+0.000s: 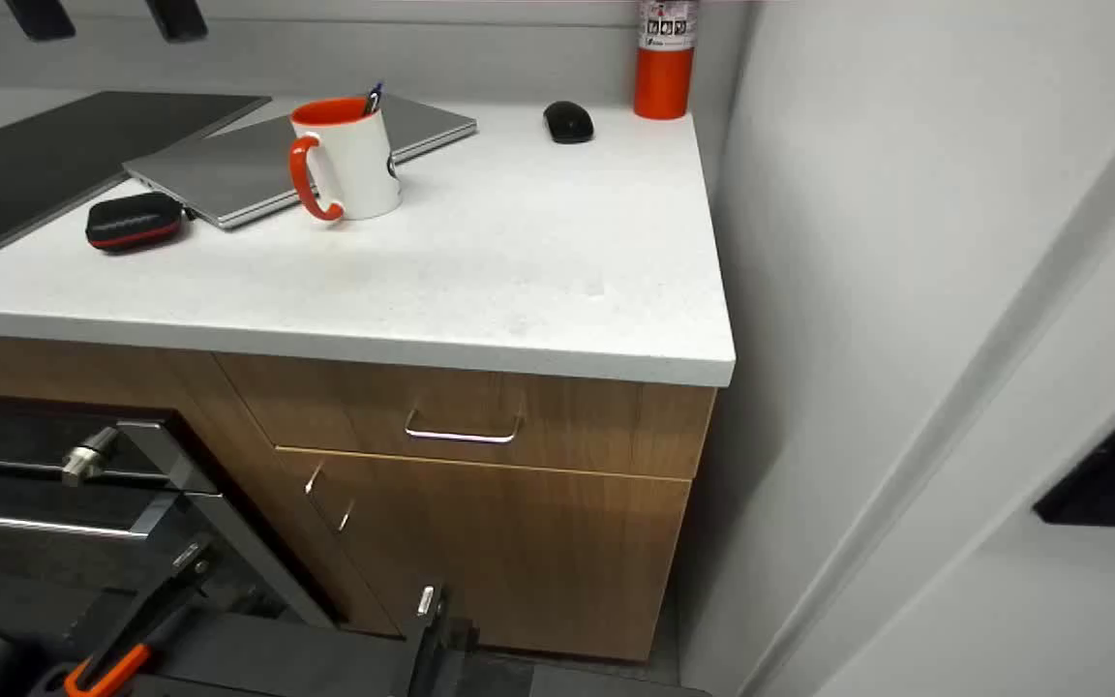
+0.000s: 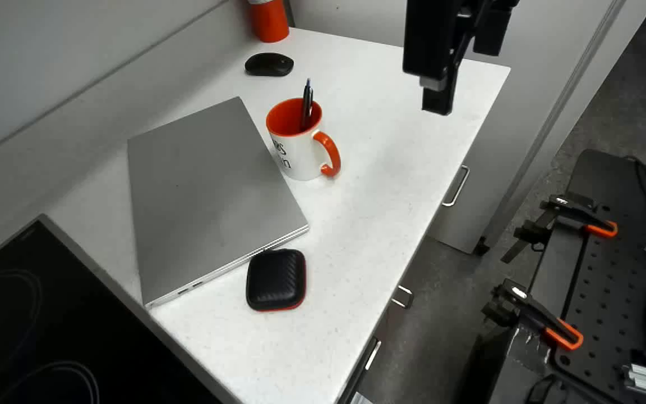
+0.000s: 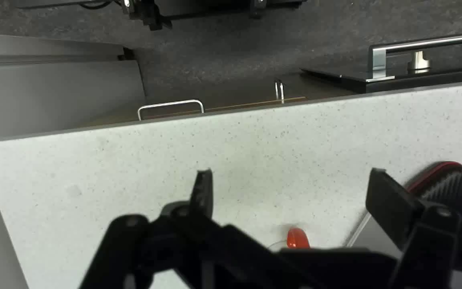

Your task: Remove the pen from the mug and put it on the counter

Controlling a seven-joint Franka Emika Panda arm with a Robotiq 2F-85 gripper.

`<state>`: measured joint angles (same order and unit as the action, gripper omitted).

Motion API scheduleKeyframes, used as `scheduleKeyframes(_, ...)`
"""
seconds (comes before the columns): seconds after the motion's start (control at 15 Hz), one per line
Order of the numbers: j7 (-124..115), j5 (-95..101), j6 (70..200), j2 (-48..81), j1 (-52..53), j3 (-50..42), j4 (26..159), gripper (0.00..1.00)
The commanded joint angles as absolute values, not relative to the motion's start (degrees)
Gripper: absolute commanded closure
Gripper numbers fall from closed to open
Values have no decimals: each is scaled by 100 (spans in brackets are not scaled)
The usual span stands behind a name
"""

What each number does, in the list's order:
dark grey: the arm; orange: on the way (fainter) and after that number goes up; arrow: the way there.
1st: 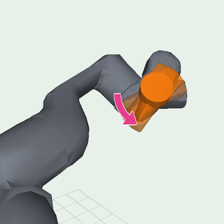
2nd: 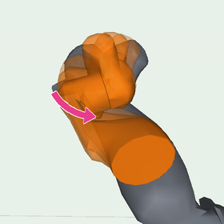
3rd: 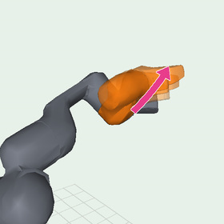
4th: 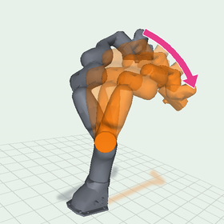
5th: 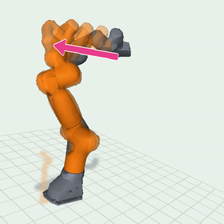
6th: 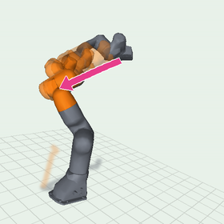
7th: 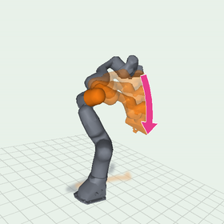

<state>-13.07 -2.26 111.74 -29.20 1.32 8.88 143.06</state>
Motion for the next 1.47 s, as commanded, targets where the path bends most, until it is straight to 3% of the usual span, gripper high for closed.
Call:
scheduleKeyframes(0.0,-1332,-194,11163,-2912,196,829,14298,0)
scheduleKeyframes(0.4,-1332,-194,11163,-2912,196,829,14298,0)
scheduleKeyframes(0.93,-1318,-159,12893,-1487,-14,496,13701,0)
scheduleKeyframes(1.4,-1357,-213,12887,-1122,-4,410,13505,0)
